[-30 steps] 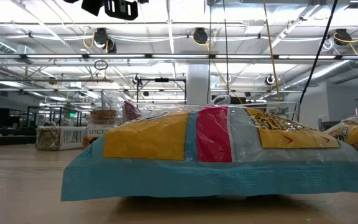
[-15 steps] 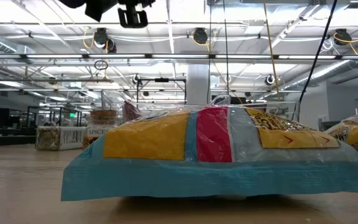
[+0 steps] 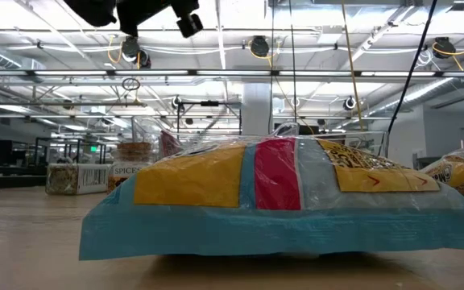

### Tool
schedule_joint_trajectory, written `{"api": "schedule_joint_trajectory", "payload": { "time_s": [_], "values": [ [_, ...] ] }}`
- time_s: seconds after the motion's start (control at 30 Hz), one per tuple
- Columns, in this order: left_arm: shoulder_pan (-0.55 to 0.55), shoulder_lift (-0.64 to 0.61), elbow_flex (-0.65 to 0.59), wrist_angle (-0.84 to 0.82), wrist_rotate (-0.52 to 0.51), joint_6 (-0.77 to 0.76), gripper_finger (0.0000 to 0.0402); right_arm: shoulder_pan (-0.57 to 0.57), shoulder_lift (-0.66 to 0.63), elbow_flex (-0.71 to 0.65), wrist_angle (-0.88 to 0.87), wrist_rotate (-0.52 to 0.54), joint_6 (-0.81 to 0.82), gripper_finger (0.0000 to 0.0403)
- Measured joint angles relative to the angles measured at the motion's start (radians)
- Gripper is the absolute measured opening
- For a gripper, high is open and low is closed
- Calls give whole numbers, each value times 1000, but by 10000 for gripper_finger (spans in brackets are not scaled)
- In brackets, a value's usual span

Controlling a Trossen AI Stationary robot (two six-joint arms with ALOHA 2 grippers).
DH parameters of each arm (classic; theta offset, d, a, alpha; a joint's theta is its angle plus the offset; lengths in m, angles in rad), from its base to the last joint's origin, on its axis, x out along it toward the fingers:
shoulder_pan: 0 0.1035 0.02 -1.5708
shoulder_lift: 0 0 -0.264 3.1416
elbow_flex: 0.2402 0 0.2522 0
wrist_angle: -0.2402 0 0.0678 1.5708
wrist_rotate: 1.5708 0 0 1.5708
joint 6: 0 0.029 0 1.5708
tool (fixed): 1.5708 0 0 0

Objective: Pick & Place Food Item
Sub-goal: Put the left green spoon into the bottom transparent bin

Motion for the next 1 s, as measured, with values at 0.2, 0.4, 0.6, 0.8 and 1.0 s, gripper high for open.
{"api": "schedule_joint_trajectory", "payload": {
  "time_s": [0.2,0.4,0.6,0.8,1.0],
  "values": [
    [108,0,0,163,-36,-26,200,-24,0,0,3,-4,213,1],
    [185,0,1,199,-44,2,200,-35,0,0,22,-7,385,0],
    [236,-3,87,195,94,19,200,-59,0,0,26,-7,492,0],
    [284,-4,230,119,229,28,200,-141,0,0,97,-101,572,0],
    [420,-20,290,45,240,62,200,-209,0,0,147,-131,590,0]
  ]
}}
